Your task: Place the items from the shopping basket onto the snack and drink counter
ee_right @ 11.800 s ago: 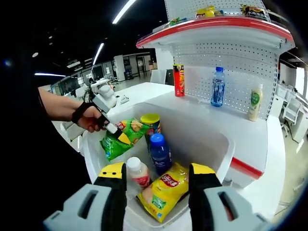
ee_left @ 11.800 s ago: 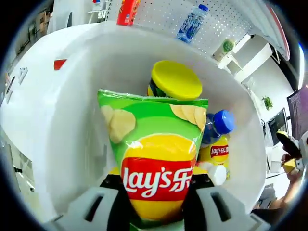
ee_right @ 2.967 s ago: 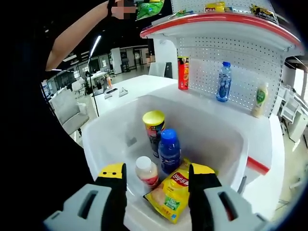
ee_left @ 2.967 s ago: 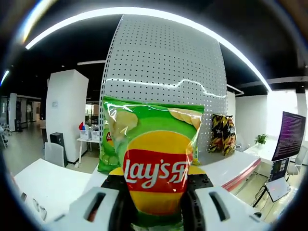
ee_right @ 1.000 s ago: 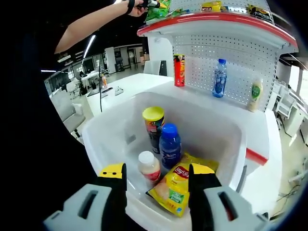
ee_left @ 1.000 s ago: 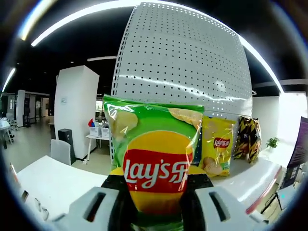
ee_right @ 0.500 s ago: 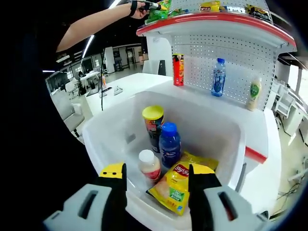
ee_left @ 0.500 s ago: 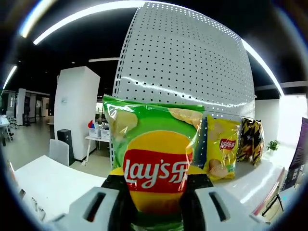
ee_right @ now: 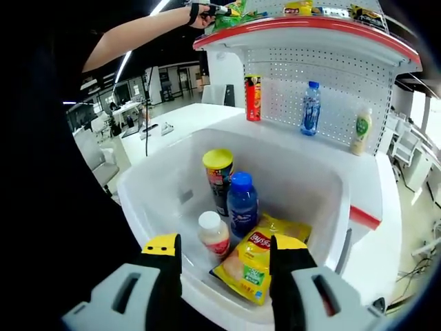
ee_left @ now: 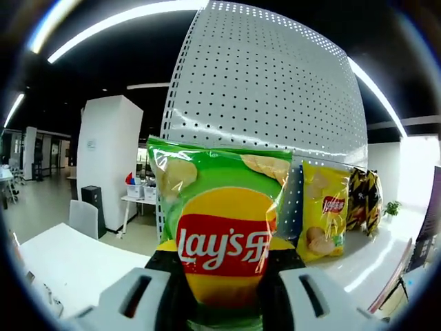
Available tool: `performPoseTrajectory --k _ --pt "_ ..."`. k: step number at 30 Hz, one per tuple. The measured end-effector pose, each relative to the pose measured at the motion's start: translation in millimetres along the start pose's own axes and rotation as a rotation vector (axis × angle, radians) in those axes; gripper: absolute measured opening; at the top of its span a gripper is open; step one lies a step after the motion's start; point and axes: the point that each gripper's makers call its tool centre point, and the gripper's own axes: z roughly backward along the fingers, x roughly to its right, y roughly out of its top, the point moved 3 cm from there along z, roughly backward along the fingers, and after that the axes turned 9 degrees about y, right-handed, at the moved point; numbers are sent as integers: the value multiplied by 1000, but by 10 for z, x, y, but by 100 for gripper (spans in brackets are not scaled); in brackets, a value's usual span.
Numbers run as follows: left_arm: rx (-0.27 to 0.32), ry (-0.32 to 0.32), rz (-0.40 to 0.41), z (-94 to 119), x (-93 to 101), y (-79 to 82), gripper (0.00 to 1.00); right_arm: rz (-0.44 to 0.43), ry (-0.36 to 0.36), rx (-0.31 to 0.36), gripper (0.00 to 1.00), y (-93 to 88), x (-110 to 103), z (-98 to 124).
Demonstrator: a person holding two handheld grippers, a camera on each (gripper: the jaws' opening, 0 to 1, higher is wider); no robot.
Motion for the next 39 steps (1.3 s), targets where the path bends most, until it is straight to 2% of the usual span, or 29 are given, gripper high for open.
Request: performPoseTrajectory --k 8,21,26,31,39 --pt "17 -3 23 -75 -18 -49 36 -4 -8 -7 50 -14 5 18" --pt "41 3 -14 -108 -37 -146 37 4 4 -24 50 -7 -2 -41" --pt "14 5 11 -143 -75 -193 38 16 13 -26 50 18 -10 -77" --pt "6 28 -63 -195 -49 -216 40 24 24 -26 50 30 -31 -115" --pt "4 44 -53 -268 -89 -239 46 16 21 -23 49 3 -21 -113"
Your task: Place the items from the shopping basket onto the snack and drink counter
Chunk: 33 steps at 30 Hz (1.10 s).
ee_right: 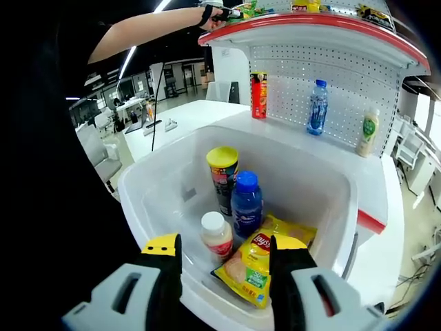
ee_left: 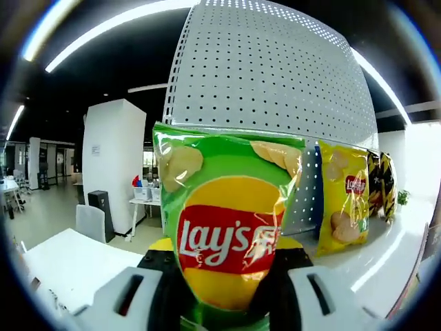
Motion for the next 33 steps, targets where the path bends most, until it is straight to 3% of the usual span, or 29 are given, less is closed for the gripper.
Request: performPoseTrajectory --k 12,24,33 --pt "-1 -14 -3 22 5 -4 50 8 1 6 49 44 2 -8" --pt "-21 -13 5 38 -12 -36 75 10 -3 -2 49 10 -34 15" --pt "-46 -15 8 80 13 -32 81 14 -5 1 49 4 -67 42"
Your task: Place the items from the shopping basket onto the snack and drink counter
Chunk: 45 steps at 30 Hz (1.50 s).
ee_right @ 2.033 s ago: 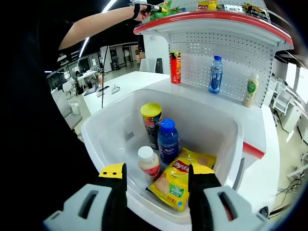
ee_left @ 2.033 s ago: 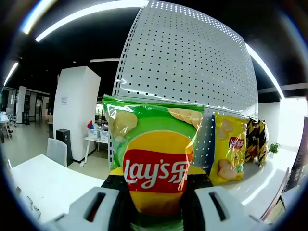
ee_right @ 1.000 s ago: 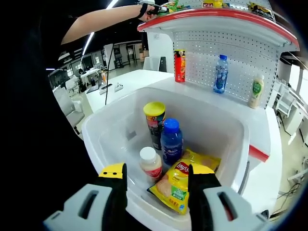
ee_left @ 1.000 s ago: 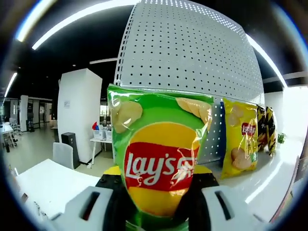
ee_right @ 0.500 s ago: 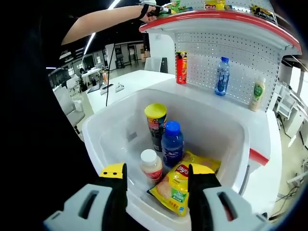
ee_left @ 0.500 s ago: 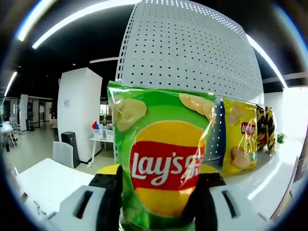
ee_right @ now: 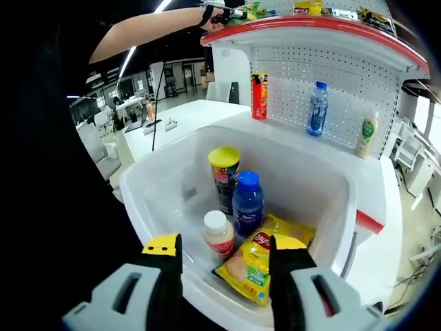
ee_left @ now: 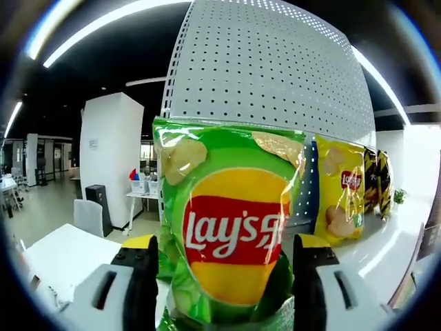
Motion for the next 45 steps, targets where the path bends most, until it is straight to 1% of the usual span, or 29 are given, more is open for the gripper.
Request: performPoseTrajectory --k 2,13,20,23,30,32,34,37,39,40,45 --pt "20 12 -6 31 -12 45 84 -2 1 2 49 -10 -7 4" --pt "3 33 -1 186 -81 69 84 7 10 12 49 -15 -46 15" --pt "11 21 22 269 -83 124 84 11 13 15 49 -24 -63 26" --pt "-9 2 33 312 -51 120 83 11 14 23 49 -4 -68 31" --pt "-9 0 38 429 -69 141 81 20 17 25 49 17 -57 37" --pt "-14 -3 31 474 -60 129 82 22 20 25 49 17 -56 37" --pt "-8 -4 20 520 -50 128 86 25 23 23 49 15 -55 35" --pt "-1 -6 12 576 -46 129 88 30 31 21 49 15 -57 30" --pt "10 3 -24 609 -49 121 91 33 36 21 49 16 -55 26" --pt "9 2 -30 626 -44 113 91 35 40 21 49 18 -56 23" --pt "1 -16 -23 740 -23 93 92 46 53 19 49 27 -55 21"
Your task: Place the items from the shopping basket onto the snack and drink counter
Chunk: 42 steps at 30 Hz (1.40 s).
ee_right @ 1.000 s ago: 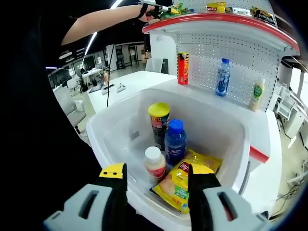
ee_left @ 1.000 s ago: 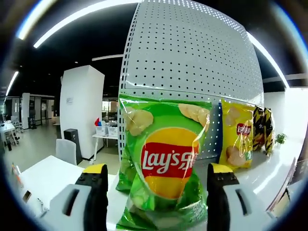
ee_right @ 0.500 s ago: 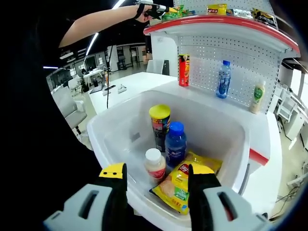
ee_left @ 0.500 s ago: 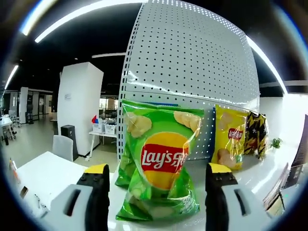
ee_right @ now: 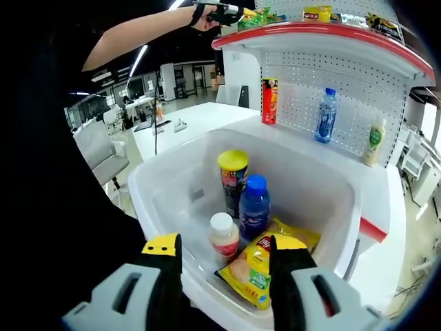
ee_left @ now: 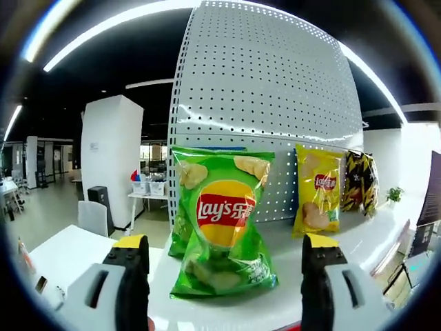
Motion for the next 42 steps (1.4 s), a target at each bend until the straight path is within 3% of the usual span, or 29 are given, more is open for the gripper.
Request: performPoseTrajectory --k 11,32,42 --pt "38 -54 -32 366 162 55 95 22 32 -7 49 6 2 -17" --pt "72 -96 -33 929 145 -5 94 52 68 -19 49 112 83 -141" --pt "50 -109 -40 1089 156 -185 93 56 62 -23 50 160 147 -158"
